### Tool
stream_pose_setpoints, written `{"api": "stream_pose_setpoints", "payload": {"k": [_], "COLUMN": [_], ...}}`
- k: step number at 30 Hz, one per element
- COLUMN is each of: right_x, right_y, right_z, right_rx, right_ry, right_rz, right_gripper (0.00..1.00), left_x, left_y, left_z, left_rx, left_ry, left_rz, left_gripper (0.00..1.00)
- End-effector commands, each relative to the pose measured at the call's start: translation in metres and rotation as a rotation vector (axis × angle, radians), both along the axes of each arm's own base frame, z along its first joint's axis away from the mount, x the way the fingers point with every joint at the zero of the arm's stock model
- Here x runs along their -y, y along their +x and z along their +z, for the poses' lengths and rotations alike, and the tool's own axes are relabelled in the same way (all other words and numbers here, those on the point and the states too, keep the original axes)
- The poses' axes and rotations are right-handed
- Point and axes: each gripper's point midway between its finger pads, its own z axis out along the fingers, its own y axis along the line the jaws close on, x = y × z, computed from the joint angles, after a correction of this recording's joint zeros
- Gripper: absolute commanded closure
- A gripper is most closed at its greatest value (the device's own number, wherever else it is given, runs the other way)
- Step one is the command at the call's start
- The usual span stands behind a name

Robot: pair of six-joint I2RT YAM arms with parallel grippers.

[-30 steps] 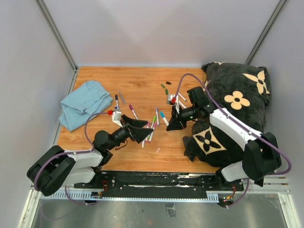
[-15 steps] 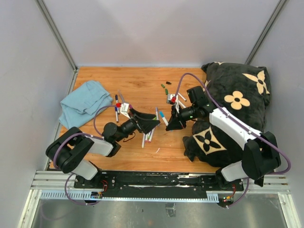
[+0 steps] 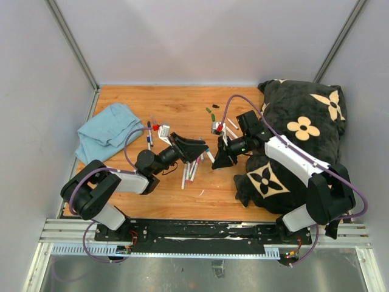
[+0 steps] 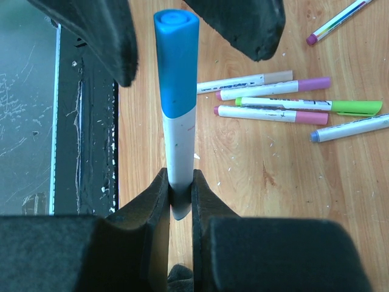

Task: Open the pen caps
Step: Open the pen cap from the pen.

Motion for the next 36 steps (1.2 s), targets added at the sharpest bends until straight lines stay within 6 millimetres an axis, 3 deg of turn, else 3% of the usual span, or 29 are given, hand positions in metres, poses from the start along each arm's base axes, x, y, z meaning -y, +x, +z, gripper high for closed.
{"api": "stream_pose_setpoints", "payload": {"k": [1, 8, 14, 20, 24, 32, 36], "right_x": [-0.006, -0.006, -0.007, -0.011, -0.015, -0.022, -0.026], "right_y": [-0.002, -0.003, -0.004, -0.009, -0.016, -0.017, -0.019], "right_z": [0.009, 0.008, 0.007, 0.021, 0.032, 0.036, 0.037], "right_rx": [0.017, 0.009, 0.006, -0.022, -0.038, -0.071, -0.075], "right_ry": [0.020, 0.016, 0.016, 0.066, 0.135, 0.201, 0.200], "right_rz": [0.035, 0.036, 0.036, 0.050, 0.061, 0.023, 0.027], "right_gripper": [0.99, 0.99, 0.97, 0.64, 0.51, 0.55, 0.71], "left_x": [0.004, 0.008, 0.009, 0.000, -0.008, -0.018, -0.018], "left_y": [-0.001, -0.001, -0.002, -0.007, -0.012, -0.022, -0.023], "left_z": [0.001, -0.005, -0.005, -0.002, 0.007, 0.023, 0.023], "left_rx": [0.025, 0.012, 0.011, -0.003, -0.023, -0.014, -0.017], "left_ry": [0.030, 0.048, 0.053, 0.004, -0.068, -0.147, -0.155], "left_rz": [-0.009, -0.030, -0.036, -0.016, -0.004, 0.007, 0.005], "left_gripper": [0.55, 0.62, 0.98, 1.00, 1.00, 1.00, 1.00]}}
